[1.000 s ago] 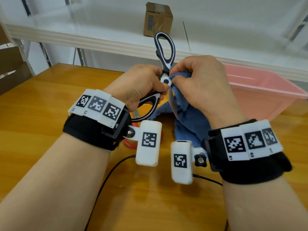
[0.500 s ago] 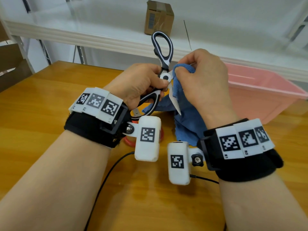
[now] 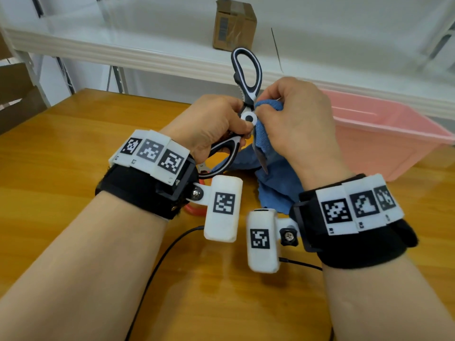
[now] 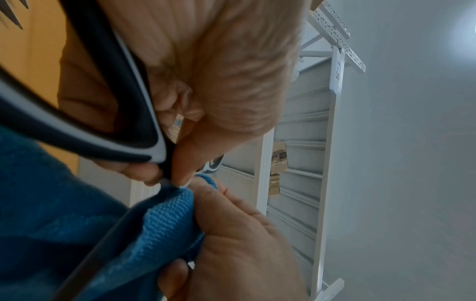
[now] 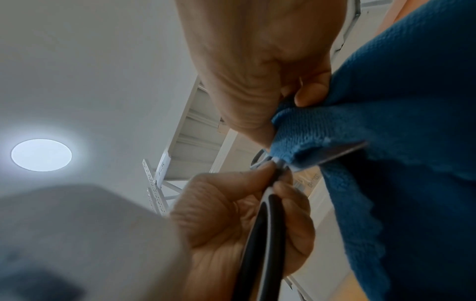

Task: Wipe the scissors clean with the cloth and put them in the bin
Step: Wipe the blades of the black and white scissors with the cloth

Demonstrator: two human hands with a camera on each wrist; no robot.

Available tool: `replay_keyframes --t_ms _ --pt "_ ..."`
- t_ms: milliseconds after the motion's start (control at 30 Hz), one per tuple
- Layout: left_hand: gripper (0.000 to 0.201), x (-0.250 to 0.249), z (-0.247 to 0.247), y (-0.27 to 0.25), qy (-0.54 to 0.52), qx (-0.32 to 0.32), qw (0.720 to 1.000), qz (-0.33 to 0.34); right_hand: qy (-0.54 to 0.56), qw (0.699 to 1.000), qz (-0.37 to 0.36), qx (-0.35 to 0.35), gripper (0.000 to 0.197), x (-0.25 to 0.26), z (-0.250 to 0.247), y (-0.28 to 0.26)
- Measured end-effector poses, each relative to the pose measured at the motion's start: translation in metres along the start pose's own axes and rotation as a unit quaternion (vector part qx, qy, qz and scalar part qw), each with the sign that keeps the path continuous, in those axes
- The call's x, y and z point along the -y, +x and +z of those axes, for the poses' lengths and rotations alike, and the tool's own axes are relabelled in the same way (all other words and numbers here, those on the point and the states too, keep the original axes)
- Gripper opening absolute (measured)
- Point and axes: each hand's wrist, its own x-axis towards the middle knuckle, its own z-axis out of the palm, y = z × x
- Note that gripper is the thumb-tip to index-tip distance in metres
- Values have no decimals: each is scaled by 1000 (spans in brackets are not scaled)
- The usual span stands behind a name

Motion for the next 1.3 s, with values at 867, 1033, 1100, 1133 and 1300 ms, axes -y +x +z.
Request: replay_keyframes --t_ms 867,1033,1100,1133,1300 --pt "22 -3 -17 -3 -115 60 991 19 127 991 -37 10 8 3 -18 -1" --pt "20 -2 -14 -2 -67 56 996 21 66 997 -47 19 5 3 -12 -1" --pt "22 -1 -12 -1 -45 42 998 20 50 998 -43 21 5 1 -10 0" --pt "22 -1 -11 0 -36 36 999 19 46 998 -38 21 5 0 -10 0" --pt "22 3 -5 3 -14 27 999 19 28 1000 -11 -2 11 -1 -6 2"
